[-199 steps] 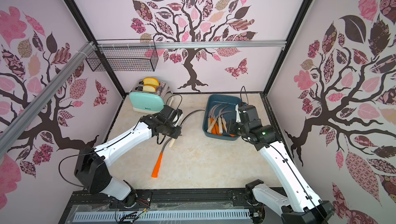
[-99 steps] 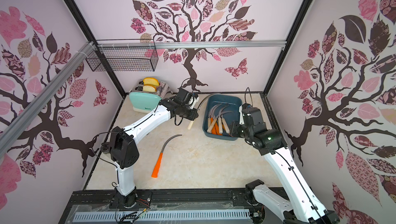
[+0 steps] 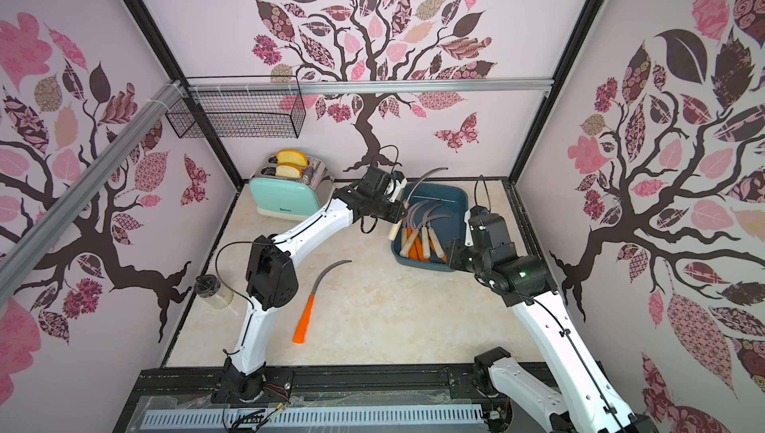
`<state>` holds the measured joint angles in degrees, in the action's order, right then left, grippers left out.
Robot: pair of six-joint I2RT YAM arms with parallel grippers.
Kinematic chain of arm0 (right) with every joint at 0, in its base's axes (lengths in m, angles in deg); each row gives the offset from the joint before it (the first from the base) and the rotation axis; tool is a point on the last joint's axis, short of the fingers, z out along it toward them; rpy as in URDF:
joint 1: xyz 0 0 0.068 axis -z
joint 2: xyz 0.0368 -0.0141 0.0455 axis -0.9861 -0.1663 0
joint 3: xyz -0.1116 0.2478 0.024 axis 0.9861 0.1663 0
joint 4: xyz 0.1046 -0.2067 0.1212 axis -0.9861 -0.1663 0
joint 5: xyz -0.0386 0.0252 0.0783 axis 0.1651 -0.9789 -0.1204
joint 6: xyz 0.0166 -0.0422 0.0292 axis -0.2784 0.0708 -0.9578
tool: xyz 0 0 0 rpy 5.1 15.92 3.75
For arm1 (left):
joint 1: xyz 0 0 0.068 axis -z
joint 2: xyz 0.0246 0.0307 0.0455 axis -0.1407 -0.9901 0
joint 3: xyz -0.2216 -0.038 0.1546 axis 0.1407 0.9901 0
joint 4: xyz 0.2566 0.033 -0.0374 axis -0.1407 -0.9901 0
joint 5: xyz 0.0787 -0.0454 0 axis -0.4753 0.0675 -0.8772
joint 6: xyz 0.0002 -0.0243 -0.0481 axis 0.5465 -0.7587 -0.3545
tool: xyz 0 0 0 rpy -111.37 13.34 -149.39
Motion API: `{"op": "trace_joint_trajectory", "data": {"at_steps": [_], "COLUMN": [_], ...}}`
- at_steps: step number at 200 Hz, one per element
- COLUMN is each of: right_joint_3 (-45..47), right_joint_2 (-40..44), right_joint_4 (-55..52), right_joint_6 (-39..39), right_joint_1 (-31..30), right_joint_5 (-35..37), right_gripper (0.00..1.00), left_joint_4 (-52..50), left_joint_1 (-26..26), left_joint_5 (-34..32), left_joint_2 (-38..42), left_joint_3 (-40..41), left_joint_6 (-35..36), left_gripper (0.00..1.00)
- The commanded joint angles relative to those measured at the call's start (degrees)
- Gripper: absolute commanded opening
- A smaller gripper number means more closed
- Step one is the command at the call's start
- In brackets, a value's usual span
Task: Put small sickles into storage boxes
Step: Place the sickle in the storage box.
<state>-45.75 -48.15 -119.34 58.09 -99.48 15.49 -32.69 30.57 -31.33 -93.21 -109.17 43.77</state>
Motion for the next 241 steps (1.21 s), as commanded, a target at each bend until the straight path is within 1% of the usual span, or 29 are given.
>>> {"op": "trace_joint_trajectory", "data": {"at_steps": [1, 15, 29, 53, 108, 241], "right_joint_3": [0.08, 0.32, 0.58, 0.85, 1.82, 4.09], "right_joint_2": [0.93, 1.06, 1.27, 1.59, 1.99, 3.0], "right_joint_4": [-0.78, -0.91, -1.21, -1.44, -1.24, -0.78], "right_joint_6": [-0.08, 0.17, 0.36, 0.45, 0.54, 0.37], "right_joint_1": [0.14, 0.15, 0.16, 0.15, 0.15, 0.15], "right_joint_5": [1.04, 1.14, 1.33, 1.51, 1.39, 1.42], "right_gripper": [0.46, 0.46, 0.46, 0.46, 0.46, 0.46], "left_joint_4": [1.16, 1.03, 1.8, 1.27, -0.79, -1.27], "left_joint_1": [0.45, 0.96, 1.55, 2.65, 2.92, 3.19], "left_joint_5": [0.83, 0.2, -0.17, -2.62, -2.57, -0.7], "left_joint_2": [-2.98, -4.55, -5.17, -6.4, -8.37, -10.72], "left_joint_3": [-5.0, -7.1, -7.41, -8.53, -8.52, -6.22], "left_joint_6": [-1.85, -1.93, -1.82, -0.97, -2.39, -3.96], "left_gripper": [0.0, 0.0, 0.0, 0.0, 0.0, 0.0]}}
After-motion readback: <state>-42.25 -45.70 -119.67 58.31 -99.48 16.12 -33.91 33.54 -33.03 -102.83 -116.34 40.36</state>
